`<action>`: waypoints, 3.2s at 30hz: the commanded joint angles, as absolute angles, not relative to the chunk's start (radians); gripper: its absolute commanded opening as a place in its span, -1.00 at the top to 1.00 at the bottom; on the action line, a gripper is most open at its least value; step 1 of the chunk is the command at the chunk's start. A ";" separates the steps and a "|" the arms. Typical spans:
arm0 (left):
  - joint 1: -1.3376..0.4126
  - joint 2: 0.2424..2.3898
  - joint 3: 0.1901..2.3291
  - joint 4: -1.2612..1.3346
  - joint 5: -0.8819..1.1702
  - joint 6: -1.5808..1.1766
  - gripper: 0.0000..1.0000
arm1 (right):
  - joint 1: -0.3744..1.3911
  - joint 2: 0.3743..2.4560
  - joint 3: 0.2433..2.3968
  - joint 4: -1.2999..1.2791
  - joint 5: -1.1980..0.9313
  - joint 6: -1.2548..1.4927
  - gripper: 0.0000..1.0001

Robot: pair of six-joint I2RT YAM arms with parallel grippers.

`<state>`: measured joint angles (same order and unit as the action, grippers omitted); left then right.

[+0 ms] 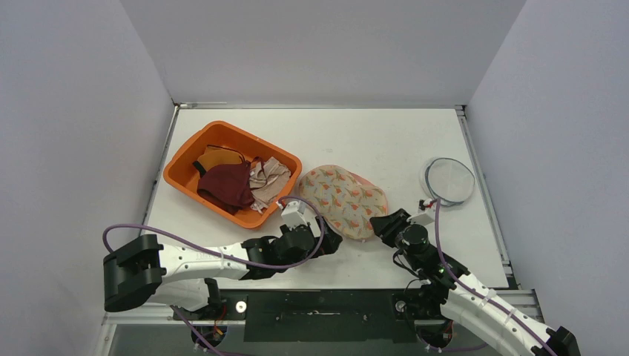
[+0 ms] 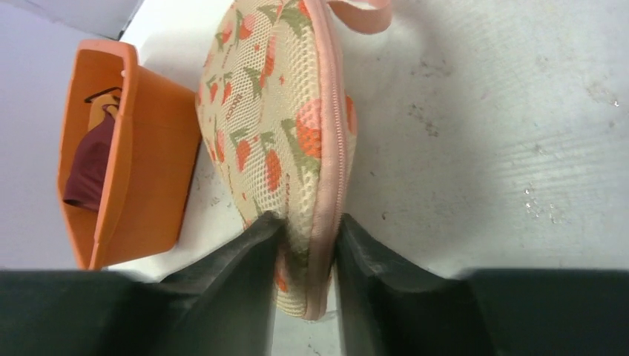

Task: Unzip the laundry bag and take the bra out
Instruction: Move the bra to the laundry bag, then unzip the laundry bag at the center of the board.

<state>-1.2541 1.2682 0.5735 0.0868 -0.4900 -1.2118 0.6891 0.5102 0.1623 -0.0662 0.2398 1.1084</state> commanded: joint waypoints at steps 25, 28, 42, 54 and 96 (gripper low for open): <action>-1.275 1.178 0.514 0.141 -0.473 -1.092 -0.93 | 0.731 0.435 0.225 -0.407 0.350 1.149 -0.82; -1.275 1.160 0.492 0.160 -0.477 -1.107 -0.93 | 0.727 0.496 0.162 -0.268 0.289 1.165 -0.80; -1.206 1.006 0.372 0.299 -0.402 -1.153 -0.92 | 0.697 0.649 0.119 0.167 0.177 1.287 0.65; -1.109 1.136 0.416 0.553 -0.229 -1.318 -0.92 | 0.698 0.494 0.133 0.189 0.146 1.488 0.89; -1.011 1.243 0.522 0.470 -0.117 -1.704 -0.92 | 0.671 0.374 0.088 0.388 0.041 1.348 0.90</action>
